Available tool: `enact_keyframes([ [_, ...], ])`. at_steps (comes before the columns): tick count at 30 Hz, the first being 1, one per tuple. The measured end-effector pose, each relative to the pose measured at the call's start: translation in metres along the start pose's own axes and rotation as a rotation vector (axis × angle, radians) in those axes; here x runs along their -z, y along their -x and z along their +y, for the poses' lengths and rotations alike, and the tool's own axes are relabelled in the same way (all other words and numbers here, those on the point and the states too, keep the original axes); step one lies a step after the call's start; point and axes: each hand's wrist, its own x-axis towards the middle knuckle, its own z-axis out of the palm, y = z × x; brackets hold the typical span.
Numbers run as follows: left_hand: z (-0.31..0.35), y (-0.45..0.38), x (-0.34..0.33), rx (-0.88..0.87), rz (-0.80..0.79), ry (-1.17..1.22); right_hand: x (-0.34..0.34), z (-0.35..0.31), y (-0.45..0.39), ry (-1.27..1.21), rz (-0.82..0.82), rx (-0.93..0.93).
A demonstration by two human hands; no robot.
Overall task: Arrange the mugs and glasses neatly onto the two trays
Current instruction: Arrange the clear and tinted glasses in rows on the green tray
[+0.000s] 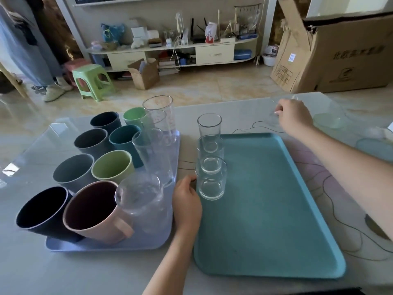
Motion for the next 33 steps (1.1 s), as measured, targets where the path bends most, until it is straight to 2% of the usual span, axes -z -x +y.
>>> enact_keyframes([
  [3,0.004,0.003,0.005,-0.022,-0.016,-0.001,0.025,-0.012,0.049,0.031,-0.103,0.147],
  [6,0.002,0.012,0.012,-0.066,-0.112,-0.029,0.048,-0.020,0.100,0.080,-0.271,0.250],
  [9,-0.003,0.029,0.022,-0.071,-0.184,-0.063,0.065,-0.030,0.153,0.120,-0.377,0.313],
  [15,-0.009,0.053,0.037,-0.070,-0.277,-0.082,0.082,-0.054,0.230,0.011,-0.497,0.358],
  [21,-0.008,0.064,0.047,-0.080,-0.313,-0.108,0.073,-0.075,0.260,-0.045,-0.573,0.503],
  [30,-0.014,0.062,0.043,-0.028,-0.307,-0.067,0.054,-0.083,0.266,0.037,-0.646,0.605],
  [33,-0.012,0.062,0.043,-0.017,-0.298,0.008,0.062,-0.077,0.264,-0.163,-0.708,0.595],
])
